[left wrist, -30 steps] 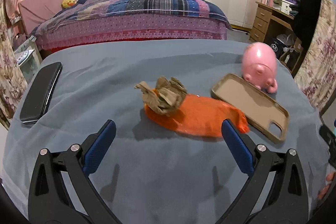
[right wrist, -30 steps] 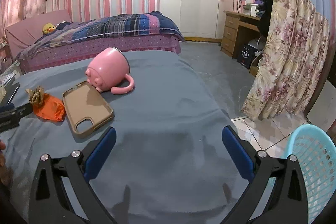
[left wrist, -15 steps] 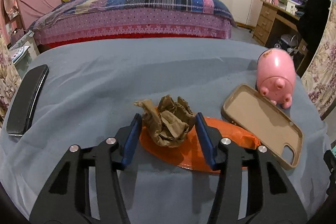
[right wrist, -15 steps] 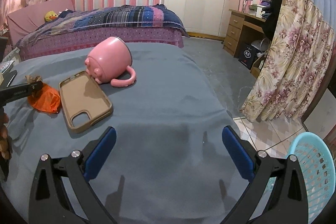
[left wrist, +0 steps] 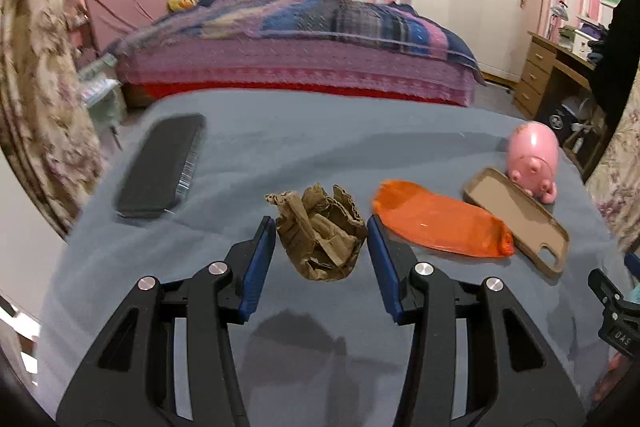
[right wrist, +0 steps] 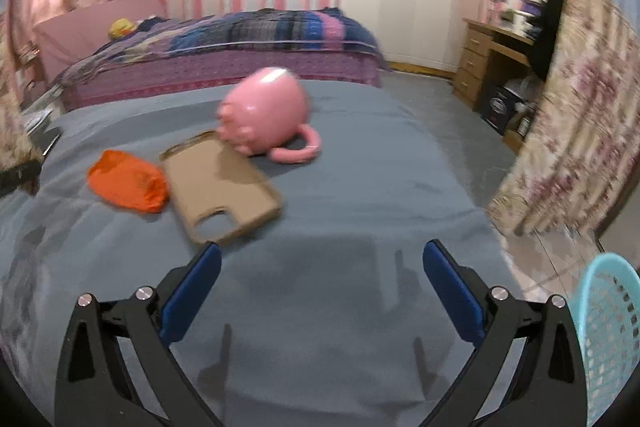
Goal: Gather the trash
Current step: 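Grasp the orange mesh bag with the right tool while the left tool holds the paper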
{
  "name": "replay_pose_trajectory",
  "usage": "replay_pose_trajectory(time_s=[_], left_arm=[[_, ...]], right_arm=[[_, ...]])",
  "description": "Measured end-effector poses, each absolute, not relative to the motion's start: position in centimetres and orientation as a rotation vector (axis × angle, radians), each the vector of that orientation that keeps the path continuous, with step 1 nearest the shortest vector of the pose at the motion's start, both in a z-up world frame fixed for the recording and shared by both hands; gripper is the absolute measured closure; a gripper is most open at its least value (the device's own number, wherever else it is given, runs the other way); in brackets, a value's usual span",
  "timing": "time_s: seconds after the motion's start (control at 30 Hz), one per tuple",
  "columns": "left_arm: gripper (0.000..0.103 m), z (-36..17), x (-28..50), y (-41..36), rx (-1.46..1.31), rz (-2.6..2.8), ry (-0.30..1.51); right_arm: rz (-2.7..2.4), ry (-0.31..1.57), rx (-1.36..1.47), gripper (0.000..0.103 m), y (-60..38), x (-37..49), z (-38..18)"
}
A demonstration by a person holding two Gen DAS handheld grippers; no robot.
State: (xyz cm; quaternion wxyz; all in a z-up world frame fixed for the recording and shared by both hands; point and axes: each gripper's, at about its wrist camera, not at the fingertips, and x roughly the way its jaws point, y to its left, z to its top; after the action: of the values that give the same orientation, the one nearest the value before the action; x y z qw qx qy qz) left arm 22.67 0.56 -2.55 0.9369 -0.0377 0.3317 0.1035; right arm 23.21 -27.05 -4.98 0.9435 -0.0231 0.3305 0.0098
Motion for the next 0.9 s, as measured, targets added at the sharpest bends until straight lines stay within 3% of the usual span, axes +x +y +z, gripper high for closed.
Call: replay_pose_trajectory(time_s=[0.9], left_arm=[[0.056, -3.1, 23.3, 10.4, -0.121, 0.293, 0.675]], right_arm=[[0.333, 0.7, -0.347, 0.005, -8.4, 29.1, -5.7]])
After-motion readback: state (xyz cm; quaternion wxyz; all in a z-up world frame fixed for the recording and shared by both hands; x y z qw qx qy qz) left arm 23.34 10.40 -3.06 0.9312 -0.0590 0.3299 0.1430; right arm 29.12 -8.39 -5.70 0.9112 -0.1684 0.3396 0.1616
